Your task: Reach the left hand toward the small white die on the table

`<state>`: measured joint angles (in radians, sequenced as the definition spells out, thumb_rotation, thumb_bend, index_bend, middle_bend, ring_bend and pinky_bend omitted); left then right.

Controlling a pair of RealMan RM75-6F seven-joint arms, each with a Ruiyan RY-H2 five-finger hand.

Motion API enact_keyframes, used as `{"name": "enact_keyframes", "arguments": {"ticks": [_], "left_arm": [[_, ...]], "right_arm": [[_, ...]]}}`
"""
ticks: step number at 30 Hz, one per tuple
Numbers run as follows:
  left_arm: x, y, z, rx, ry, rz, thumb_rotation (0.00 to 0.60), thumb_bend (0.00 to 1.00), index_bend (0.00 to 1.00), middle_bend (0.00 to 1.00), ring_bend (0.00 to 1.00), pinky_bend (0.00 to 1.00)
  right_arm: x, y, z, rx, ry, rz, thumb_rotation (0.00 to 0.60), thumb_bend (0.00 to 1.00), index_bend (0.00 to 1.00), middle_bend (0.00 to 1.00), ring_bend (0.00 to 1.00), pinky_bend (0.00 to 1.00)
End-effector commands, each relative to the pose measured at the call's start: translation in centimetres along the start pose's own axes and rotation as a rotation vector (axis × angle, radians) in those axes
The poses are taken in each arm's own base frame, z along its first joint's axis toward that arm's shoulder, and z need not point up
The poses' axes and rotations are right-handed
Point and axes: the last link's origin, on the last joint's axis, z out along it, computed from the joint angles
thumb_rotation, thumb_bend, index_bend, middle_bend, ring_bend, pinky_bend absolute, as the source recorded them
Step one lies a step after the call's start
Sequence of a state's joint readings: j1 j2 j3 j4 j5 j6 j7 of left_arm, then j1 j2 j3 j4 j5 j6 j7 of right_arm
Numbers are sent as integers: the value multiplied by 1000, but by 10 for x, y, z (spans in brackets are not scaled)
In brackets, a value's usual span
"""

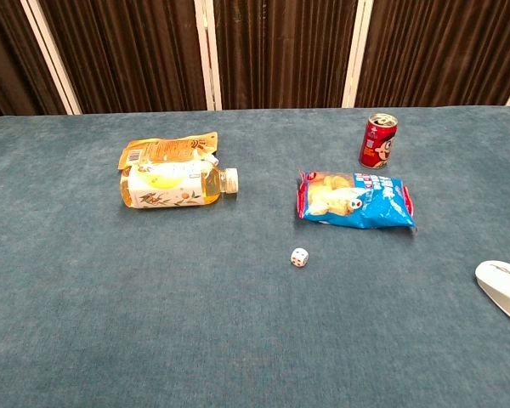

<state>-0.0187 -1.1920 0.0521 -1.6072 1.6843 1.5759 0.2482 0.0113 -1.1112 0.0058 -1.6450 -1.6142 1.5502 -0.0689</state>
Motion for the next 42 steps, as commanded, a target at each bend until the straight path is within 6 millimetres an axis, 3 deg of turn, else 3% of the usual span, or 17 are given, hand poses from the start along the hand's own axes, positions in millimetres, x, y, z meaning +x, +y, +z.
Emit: {"name": "enact_keyframes", "arguments": {"ticks": [1,9,14,15,17,18,19,21,25,28,31,42], "left_arm": [[0,0,0,0,-1,0,600,290,0,0,0,0],[-1,2,3,-5,-2,1,600,290,0,0,0,0],[4,9,17,-30,16,15,600,291,0,0,0,6],[5,10,20,-35,22,22,600,291,0,34,59,104],[7,15,29,-48,35,39,600,291,0,306,378,460],[9,18,35,-56,46,54,600,291,0,513,601,675],[10,23,40,-71,41,52,600,291,0,666,736,783],[10,36,52,-97,-12,20,600,310,0,767,817,838],[11,62,78,-165,-64,45,600,452,0,846,882,865],[9,95,102,-238,-115,50,600,575,0,861,894,868],[4,123,120,-296,-164,76,600,631,0,865,896,868],[-22,212,168,-446,-287,123,600,668,0,869,900,868]], "right_arm": [[0,0,-1,-1,0,-1,600,4,60,0,0,0],[1,1,-1,-4,4,2,600,5,60,0,0,0],[0,2,1,-11,2,3,600,5,60,0,0,0],[0,2,1,-12,0,3,600,5,60,0,0,0],[0,3,2,-16,-4,0,600,5,60,0,0,0],[-1,4,3,-20,-4,-1,600,5,60,0,0,0],[-1,4,4,-24,-4,1,600,5,60,0,0,0],[0,6,5,-33,-3,5,600,5,60,0,0,0],[-1,11,8,-55,-10,12,600,5,60,0,0,0],[0,15,12,-67,-11,22,600,5,60,0,0,0],[1,19,15,-82,-7,28,600,4,60,0,0,0],[6,42,24,-159,-8,78,600,5,60,0,0,0]]}}
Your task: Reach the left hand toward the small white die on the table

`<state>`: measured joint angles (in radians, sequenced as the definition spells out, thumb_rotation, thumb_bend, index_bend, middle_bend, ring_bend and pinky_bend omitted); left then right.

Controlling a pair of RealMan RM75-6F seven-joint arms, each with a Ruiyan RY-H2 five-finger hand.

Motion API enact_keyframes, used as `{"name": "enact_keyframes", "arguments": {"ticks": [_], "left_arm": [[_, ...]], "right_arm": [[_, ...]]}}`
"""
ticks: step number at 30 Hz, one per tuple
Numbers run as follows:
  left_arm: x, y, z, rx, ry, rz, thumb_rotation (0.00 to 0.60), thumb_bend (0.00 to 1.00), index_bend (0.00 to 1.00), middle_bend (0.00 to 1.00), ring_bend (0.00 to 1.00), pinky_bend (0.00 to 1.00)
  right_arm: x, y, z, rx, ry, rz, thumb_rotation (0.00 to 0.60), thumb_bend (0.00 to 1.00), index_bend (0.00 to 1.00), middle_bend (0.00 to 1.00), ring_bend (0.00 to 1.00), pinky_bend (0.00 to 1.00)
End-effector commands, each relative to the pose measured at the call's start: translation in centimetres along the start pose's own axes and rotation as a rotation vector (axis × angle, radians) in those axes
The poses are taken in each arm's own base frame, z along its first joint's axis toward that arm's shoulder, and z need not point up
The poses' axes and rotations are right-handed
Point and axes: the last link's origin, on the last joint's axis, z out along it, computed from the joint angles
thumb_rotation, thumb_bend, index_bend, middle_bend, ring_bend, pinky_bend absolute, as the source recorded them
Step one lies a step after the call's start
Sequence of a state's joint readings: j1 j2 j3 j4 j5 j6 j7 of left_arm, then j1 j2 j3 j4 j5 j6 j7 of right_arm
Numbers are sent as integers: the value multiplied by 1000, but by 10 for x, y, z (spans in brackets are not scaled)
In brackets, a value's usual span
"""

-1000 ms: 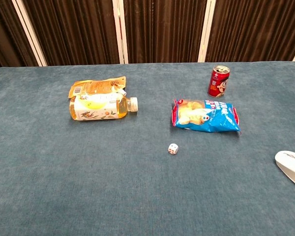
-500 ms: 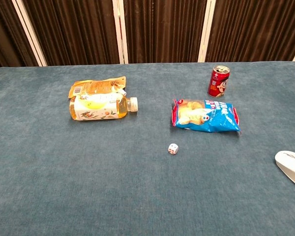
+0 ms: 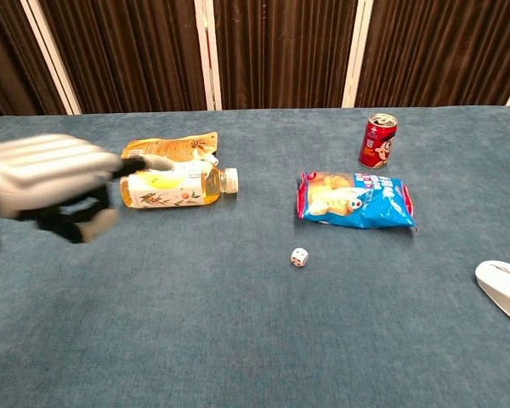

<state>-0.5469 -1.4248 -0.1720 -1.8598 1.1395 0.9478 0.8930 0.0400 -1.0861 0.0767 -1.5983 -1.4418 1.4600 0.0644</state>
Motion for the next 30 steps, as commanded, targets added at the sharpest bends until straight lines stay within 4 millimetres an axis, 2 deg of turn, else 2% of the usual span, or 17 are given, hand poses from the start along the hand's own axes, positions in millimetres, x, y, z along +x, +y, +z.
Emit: {"name": "enact_keyframes", "arguments": {"ticks": [1,6,14,30], "left_arm": [[3,32,31,-76,-38,-2,600,670,0,869,900,868],[-2,68,54,-134,-92,15,600,671,0,869,900,868],[-14,102,72,-156,-147,39,600,671,0,869,900,868],[-21,120,79,-158,-178,55,600,671,0,869,900,868]], "right_arm": [[1,8,3,-21,-5,7,600,5,60,0,0,0],[3,18,7,-53,-11,23,600,5,60,0,0,0],[5,24,8,-70,-4,27,600,5,60,0,0,0],[7,23,6,-62,5,32,600,4,60,0,0,0]]}}
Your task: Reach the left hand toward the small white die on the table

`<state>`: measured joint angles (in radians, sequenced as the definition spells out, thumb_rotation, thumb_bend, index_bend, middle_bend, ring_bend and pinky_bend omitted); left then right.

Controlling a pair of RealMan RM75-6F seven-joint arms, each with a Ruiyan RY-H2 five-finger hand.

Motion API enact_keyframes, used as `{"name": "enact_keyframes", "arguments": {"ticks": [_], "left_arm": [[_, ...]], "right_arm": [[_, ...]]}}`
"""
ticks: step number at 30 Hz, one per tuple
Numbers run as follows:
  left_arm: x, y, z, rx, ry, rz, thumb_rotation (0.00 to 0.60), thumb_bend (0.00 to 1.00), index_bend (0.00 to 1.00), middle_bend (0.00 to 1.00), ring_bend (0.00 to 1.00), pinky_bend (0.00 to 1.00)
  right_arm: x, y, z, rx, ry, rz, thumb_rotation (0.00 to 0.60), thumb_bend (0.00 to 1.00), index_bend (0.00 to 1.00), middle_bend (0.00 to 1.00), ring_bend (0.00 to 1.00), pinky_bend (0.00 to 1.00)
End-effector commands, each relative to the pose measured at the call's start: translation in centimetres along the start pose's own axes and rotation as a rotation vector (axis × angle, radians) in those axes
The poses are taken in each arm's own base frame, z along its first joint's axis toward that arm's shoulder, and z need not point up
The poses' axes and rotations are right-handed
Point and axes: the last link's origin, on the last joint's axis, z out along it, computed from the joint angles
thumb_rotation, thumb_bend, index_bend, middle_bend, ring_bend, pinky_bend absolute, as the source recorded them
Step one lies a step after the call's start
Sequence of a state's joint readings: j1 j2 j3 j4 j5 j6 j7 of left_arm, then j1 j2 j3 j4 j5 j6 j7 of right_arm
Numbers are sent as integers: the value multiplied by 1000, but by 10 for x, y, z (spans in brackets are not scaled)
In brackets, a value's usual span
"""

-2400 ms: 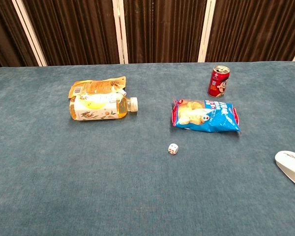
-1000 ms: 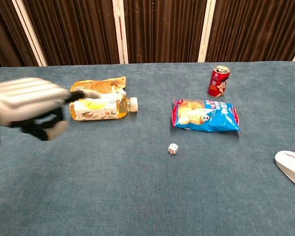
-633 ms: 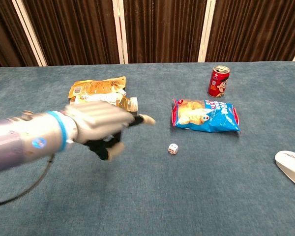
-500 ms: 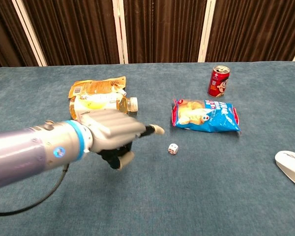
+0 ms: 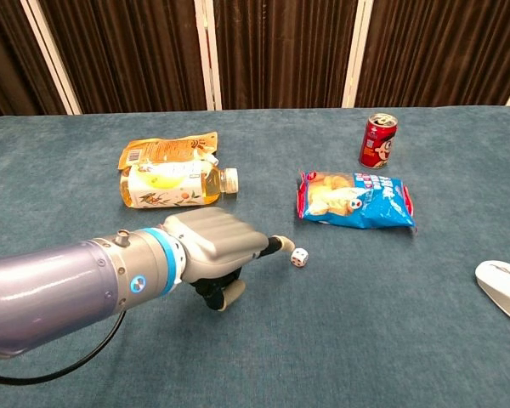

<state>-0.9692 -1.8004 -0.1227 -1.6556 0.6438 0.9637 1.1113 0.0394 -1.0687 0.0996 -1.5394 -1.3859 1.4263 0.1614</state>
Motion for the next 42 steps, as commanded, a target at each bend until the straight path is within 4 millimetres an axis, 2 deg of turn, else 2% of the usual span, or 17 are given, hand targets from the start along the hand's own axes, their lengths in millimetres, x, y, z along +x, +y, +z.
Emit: {"name": "enact_keyframes", "arguments": {"ticks": [1,14,27,33,35,36,38,40,41,42], "left_arm": [[0,3,1,-5,3,-3,600,672,0,869,900,868],[-5,8,1,-12,-11,-1,600,670,0,869,900,868],[-17,-3,-26,-28,-40,2,600,674,0,869,900,868],[-11,-11,-40,-18,16,-25,600,672,0,847,882,864],[-5,-17,-51,-5,76,-33,600,672,0,790,832,831],[-2,-23,-57,8,117,-35,600,668,0,719,770,780],[1,-33,-70,37,182,-31,600,641,0,552,627,649],[3,-46,-84,76,241,-29,600,586,0,339,443,491],[3,-55,-93,105,277,-28,600,564,0,265,374,445],[2,-66,-107,138,318,-33,600,527,0,150,257,369]], "right_arm": [[-1,0,0,2,-3,-2,600,4,60,0,0,0],[-2,-1,1,4,-9,-6,600,5,60,0,0,0],[-3,-5,-2,23,-3,-14,600,5,60,0,0,0],[-4,-6,-3,26,-4,-21,600,4,61,0,0,0],[-4,-7,-3,30,-5,-24,600,5,61,0,0,0],[-4,-7,-3,32,-3,-26,600,5,60,0,0,0],[-4,-8,-3,36,1,-30,600,5,60,0,0,0],[-4,-8,-4,36,2,-31,600,5,60,0,0,0],[-4,-9,-4,38,4,-33,600,5,60,0,0,0],[-4,-10,-5,40,4,-35,600,5,60,0,0,0]]}}
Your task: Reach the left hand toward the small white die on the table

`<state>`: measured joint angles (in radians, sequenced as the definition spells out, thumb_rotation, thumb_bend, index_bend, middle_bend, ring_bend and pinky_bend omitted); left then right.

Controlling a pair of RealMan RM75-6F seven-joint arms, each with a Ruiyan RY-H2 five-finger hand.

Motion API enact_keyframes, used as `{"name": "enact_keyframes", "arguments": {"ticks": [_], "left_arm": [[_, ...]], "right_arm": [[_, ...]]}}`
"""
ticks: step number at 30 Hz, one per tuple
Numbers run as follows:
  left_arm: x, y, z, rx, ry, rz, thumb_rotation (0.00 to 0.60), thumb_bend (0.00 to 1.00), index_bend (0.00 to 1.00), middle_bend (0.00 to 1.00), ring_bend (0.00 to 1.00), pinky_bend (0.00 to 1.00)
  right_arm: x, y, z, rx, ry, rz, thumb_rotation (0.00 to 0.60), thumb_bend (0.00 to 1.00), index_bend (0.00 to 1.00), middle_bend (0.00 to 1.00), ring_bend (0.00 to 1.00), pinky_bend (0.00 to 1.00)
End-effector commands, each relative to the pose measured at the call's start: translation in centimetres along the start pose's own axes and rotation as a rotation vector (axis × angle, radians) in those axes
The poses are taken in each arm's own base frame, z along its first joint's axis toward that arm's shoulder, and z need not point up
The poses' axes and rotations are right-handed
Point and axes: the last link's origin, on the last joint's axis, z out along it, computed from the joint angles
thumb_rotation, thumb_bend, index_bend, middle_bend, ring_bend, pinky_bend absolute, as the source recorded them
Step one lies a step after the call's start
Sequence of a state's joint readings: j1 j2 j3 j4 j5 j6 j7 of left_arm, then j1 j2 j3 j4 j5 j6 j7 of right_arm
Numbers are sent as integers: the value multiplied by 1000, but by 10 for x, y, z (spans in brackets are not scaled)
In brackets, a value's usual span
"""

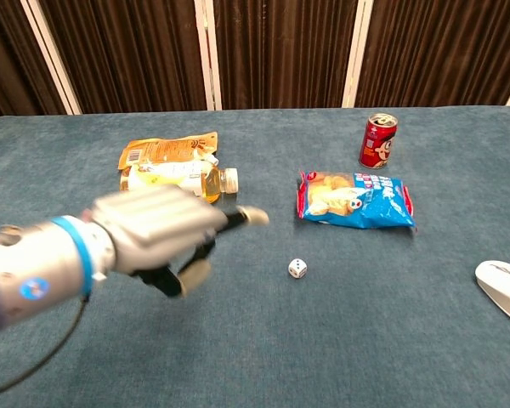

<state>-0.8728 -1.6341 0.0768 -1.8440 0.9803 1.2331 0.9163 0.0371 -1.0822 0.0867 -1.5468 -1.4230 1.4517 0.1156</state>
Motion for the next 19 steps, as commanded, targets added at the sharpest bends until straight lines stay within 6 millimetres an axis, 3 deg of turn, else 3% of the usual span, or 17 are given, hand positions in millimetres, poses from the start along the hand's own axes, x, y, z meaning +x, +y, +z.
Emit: {"name": "enact_keyframes", "arguments": {"ticks": [1,4,6,10,19], "left_arm": [[6,-43,-51,120,153,-23,600,479,0,64,137,272],[2,-68,-84,193,201,-51,600,336,0,0,0,40],[-2,-84,-106,246,220,-56,600,254,0,0,0,1],[-14,-107,-144,340,227,-52,600,184,0,0,0,0],[-38,-139,-219,468,258,-85,600,183,0,0,0,0]], "right_arm": [[-1,-3,-2,7,1,-6,600,5,60,0,0,0],[-3,-7,-4,20,-2,-20,600,5,60,0,0,0],[-4,-9,-6,26,0,-24,600,5,60,0,0,0],[-5,-14,-10,41,4,-33,600,4,60,0,0,0],[-5,-24,-20,73,15,-47,600,5,60,0,0,0]]}}
